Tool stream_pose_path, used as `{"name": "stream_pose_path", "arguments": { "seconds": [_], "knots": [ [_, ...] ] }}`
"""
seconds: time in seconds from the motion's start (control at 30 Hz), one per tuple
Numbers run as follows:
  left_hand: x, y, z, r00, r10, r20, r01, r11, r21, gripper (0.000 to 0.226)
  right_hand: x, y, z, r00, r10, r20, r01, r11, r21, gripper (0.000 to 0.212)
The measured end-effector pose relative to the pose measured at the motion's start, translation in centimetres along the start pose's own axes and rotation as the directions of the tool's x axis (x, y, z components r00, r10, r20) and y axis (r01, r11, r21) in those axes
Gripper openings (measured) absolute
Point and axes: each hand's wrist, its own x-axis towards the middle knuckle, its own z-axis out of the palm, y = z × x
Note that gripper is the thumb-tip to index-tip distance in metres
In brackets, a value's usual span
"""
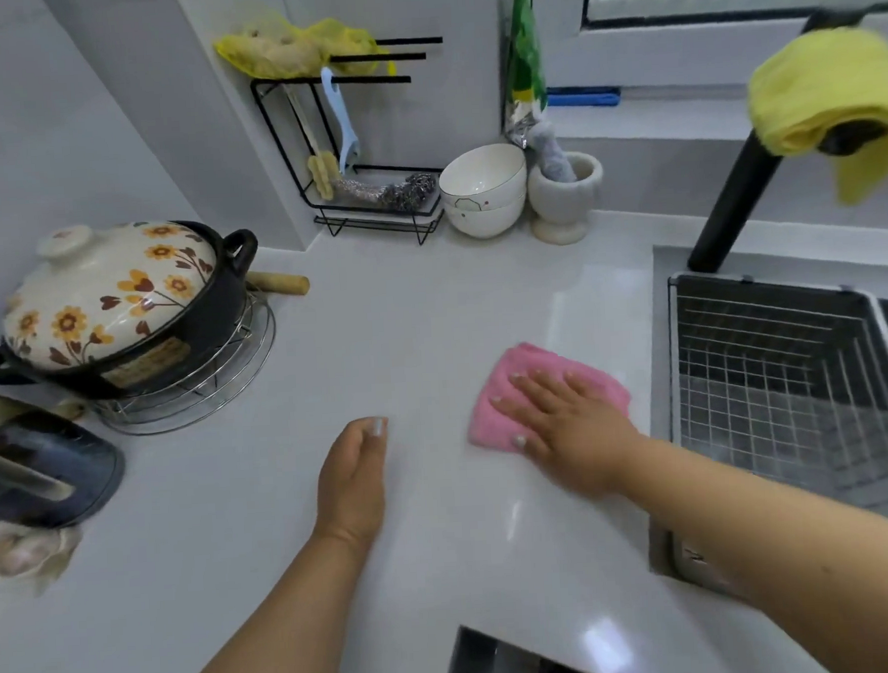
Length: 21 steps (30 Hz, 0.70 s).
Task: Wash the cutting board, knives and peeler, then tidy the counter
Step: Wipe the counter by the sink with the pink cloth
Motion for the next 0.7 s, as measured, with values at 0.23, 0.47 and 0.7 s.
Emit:
{"name": "stream_pose_path", "arguments": {
  "seconds": [0.23,0.47,0.7],
  "knots": [
    [-0.6,-1.0,1.3,0.975,0.223,-0.011,-0.218,0.96,0.174,0.058,4.0,6.0,-1.3,0.926,0.377,0.032,-0.378,0.925,0.031,0.058],
    [-0.3,-1.2,1.4,0.972,0.235,-0.019,-0.228,0.956,0.182,0.068,5.4,-3.0,-0.6,0.988,0.147,0.043,-0.149,0.988,0.038,0.058],
    [0.1,-1.3,1.1,0.989,0.135,-0.056,-0.131,0.989,0.063,0.05,-3.3,-9.8,2.3,0.931,-0.365,0.026,0.365,0.931,0.007,0.059]
  ]
}}
